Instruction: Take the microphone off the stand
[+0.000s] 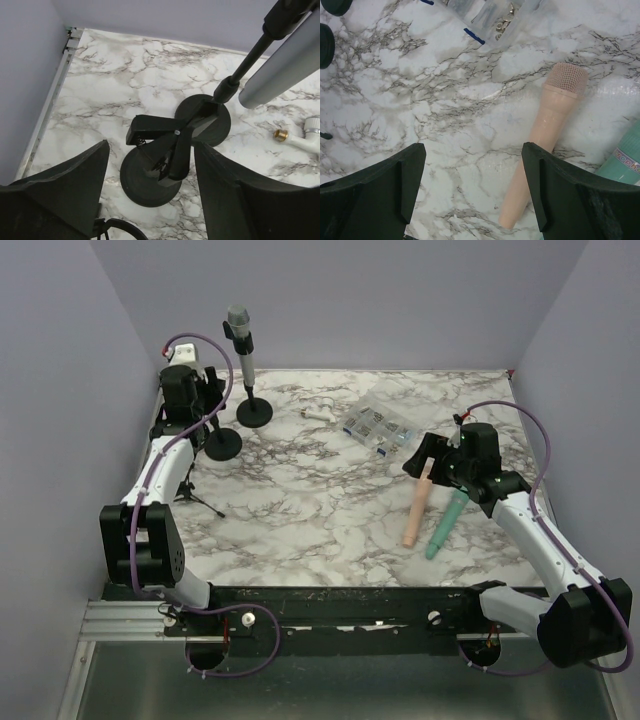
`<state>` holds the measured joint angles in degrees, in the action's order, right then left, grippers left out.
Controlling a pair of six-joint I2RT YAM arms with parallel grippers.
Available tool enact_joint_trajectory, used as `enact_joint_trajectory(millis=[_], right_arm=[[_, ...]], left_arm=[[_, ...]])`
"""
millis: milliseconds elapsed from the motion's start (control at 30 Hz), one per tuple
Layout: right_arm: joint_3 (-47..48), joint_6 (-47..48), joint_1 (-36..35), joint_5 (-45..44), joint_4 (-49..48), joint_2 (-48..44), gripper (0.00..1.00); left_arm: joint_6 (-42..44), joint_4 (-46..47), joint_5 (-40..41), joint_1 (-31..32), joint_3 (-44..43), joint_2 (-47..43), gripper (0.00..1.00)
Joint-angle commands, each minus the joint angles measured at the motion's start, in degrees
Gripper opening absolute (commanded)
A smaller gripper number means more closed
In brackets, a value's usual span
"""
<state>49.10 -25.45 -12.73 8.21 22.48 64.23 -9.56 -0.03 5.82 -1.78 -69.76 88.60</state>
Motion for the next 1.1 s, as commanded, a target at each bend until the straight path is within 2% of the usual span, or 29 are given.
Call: enact_joint_trajectory(millis=[0,233,333,467,667,1067], right_arm=[[0.4,0.6,0.2,0.7,0.4,0.3,0.86],[0.6,0.5,0.2,0.8,0.7,0.1,0.86],[0.9,0.5,0.2,1.0,0.9,0.2,0.86],[1.8,0.5,0.2,1.4,1.5,0.2,0.86],[2.7,0.4,0.2,1.1,2.1,0.2,0.86],[3.3,-0.3,0.2,0.9,3.4,0.5,0.86]], left_arm=[[-1.7,5.0,-4.6,-0.2,-0.9,-3.9,0.75],[-1.5,12.6,-12.3,-0.2,2.4,-8.4,0.88],[-0.8,17.4,-16.4,0.0,3.7,-9.0,0.99],[2.0,23.2,-17.9,1.6,4.2,-7.4,0.99],[5.0,26.5,-14.6,6.3,0.5,-1.9,0.99],[3.8,30.6,-0.9,9.6,-5.9,7.6,0.92]])
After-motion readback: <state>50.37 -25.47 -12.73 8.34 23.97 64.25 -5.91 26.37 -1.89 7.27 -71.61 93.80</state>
